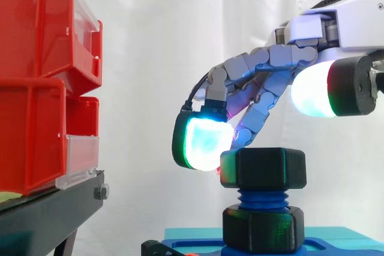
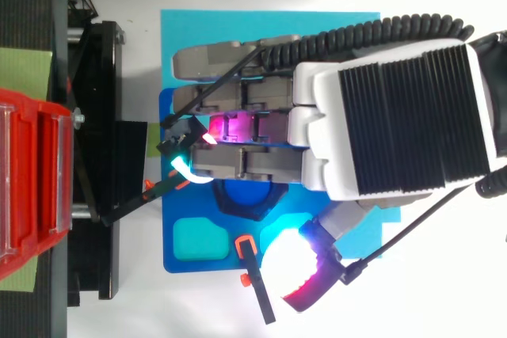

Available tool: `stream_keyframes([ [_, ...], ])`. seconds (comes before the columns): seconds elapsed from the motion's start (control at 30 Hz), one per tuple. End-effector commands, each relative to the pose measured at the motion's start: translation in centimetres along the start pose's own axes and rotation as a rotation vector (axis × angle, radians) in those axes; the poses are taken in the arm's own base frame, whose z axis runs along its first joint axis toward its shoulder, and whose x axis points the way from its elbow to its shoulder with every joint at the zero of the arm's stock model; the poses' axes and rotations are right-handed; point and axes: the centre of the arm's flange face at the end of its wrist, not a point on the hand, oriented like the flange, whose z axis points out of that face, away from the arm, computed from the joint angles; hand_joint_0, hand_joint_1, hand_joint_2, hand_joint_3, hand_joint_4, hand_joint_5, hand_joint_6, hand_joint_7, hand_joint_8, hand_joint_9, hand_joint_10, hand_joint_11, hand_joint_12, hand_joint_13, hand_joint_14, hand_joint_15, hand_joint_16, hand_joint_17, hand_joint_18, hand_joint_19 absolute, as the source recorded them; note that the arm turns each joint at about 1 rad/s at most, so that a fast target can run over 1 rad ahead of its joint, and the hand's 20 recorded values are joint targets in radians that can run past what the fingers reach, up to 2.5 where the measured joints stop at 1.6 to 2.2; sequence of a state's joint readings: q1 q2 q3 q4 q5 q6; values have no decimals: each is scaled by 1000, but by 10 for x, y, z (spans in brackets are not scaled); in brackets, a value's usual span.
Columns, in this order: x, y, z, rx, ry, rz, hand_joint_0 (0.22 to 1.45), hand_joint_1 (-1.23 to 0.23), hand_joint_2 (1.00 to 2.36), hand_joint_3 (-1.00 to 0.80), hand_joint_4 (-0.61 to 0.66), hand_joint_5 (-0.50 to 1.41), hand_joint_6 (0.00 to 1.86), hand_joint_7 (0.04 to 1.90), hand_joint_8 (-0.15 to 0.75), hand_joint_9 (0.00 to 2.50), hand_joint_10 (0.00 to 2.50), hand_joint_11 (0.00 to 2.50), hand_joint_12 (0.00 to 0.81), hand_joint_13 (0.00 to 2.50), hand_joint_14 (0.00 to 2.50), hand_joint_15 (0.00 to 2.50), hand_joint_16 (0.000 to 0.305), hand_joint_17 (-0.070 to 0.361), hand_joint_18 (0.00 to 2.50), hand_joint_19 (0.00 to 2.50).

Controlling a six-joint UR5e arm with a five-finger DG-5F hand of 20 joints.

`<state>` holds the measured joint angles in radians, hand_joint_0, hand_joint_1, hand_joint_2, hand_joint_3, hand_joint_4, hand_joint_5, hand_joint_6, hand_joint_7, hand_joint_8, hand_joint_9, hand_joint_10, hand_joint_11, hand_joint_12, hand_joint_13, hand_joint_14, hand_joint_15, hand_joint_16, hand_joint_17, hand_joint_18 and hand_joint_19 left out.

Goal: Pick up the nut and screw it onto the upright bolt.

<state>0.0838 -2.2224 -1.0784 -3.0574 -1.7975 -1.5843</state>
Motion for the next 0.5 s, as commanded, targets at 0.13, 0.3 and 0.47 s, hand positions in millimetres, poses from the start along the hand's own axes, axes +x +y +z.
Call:
stream_keyframes([
  [0.13, 1, -9, -4, 4, 1, 0, 538, -167, 1000, -500, 147, -3, 505, 1336, 266, 996, 0, 0, 247, 556, 0, 0, 22, 51, 185, 0],
  [0.3, 1, -19, -9, 8, 1, -7, 545, -193, 1000, -500, 156, 16, 503, 1429, 271, 1059, 0, 0, 236, 605, 0, 0, 21, 47, 237, 0],
  [0.47, 1, -24, -12, 5, 5, -16, 552, -236, 1000, -500, 135, 44, 586, 1311, 264, 1237, 1, 3, 203, 744, 0, 0, 16, 35, 385, 0],
])
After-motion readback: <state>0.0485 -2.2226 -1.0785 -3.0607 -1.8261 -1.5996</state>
